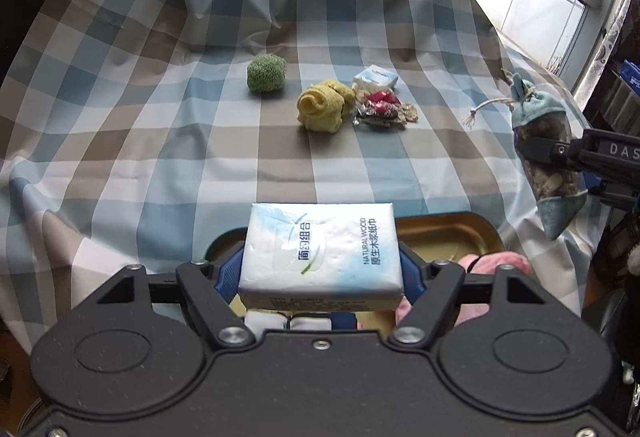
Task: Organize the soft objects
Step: 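Carry the tissue pack into the tin and open the left gripper while the right carries the sachet, then lower the sachet bag into the tin and open the right gripper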
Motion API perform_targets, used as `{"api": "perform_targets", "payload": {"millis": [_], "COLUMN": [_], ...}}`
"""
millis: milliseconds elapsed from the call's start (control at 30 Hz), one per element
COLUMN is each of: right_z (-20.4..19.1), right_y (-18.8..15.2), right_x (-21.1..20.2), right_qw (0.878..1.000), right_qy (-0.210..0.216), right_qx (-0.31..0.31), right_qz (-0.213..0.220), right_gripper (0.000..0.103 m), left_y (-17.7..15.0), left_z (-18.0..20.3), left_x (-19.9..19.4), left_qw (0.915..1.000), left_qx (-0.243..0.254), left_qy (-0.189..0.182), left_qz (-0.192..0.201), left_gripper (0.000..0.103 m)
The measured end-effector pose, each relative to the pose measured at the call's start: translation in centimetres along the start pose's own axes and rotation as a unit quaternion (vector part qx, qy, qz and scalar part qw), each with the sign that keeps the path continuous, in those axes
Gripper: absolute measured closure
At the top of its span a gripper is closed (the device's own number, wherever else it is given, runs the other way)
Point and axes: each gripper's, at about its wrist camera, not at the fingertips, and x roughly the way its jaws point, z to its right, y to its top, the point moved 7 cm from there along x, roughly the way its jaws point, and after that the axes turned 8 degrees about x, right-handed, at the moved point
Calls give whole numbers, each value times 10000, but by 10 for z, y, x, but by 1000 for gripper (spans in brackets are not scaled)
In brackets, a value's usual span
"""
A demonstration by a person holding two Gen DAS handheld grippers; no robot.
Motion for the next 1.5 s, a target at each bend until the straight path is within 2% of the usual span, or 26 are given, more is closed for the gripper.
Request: {"api": "perform_targets", "payload": {"millis": [233,333,500,767,900,967,1067,1367,1500], "right_z": [9,9,0,-20,-22,-21,-19,9,18], "right_y": [-26,-30,-32,-35,-35,-34,-32,-11,-8], "right_x": [3,5,8,5,3,3,3,28,51], "right_qw": [9993,9990,9986,9980,9980,9980,9980,9927,9910], "right_qy": [-201,-244,-210,-58,-46,-65,-108,-840,-966], "right_qx": [-123,-128,-214,-384,-398,-400,-459,-867,-932], "right_qz": [-284,-345,-430,-489,-488,-481,-421,31,-19], "right_gripper": [57,57,57,57,56,56,56,56,56], "left_y": [-59,-81,-96,-84,-73,-67,-58,-44,-40], "left_z": [8,9,3,10,8,3,-9,-21,-19], "left_x": [3,7,21,30,20,14,10,10,10], "left_qw": [9972,9953,9924,9940,9965,9973,9977,9972,9976], "left_qx": [-88,-27,-109,-138,-185,-260,-427,-615,-579], "left_qy": [-264,-223,-114,-155,-141,-79,61,179,177], "left_qz": [-688,-942,-1223,-1073,-808,-685,-519,-372,-333], "left_gripper": [33,33,33,33,32,25,24,24,24]}}
